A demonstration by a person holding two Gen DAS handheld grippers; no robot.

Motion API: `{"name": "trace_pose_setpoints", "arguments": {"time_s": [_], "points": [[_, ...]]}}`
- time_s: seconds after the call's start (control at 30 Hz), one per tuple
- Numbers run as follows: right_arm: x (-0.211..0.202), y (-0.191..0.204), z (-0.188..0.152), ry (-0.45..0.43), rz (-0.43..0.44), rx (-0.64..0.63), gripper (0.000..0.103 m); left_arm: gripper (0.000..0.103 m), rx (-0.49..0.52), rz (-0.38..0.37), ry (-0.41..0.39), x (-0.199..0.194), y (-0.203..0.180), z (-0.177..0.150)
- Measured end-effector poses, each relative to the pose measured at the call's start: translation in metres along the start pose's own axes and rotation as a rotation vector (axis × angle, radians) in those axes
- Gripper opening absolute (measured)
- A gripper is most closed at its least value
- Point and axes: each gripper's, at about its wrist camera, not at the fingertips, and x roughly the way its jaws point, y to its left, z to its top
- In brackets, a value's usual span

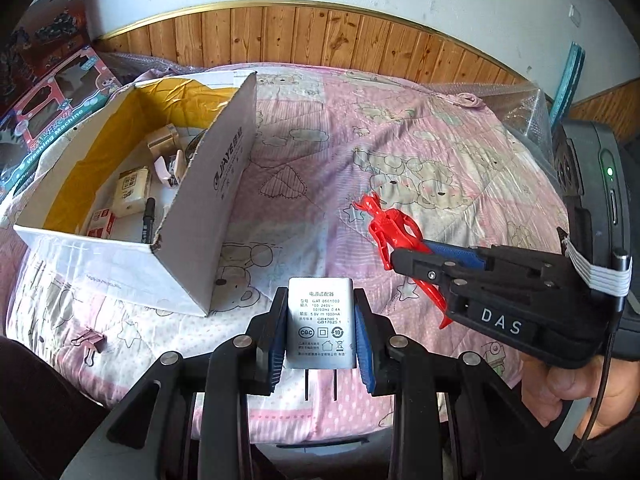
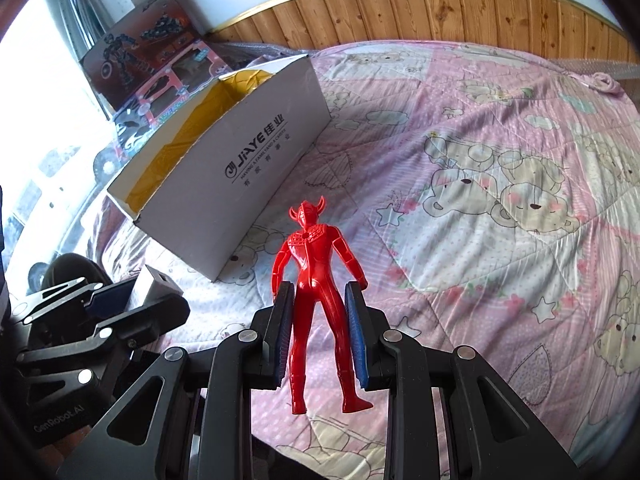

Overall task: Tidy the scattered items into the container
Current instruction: 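Lift the charger and red figure and carry them toward the cardboard box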

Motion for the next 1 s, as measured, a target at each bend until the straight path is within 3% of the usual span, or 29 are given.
{"name": "trace_pose_setpoints", "arguments": {"time_s": [0.47,1.0], "points": [[-0.019,0.059,-0.007,-0.031,0.085,-0.039,0.027,0.031,-0.068,-0.004,-0.072,-0.041,0.034,0.0],[-0.022,0.119,0.017,-0.058,0.15,-0.111,0.027,0.031,-0.177,0.019,-0.135,-0.075,0.098,0.009]]}}
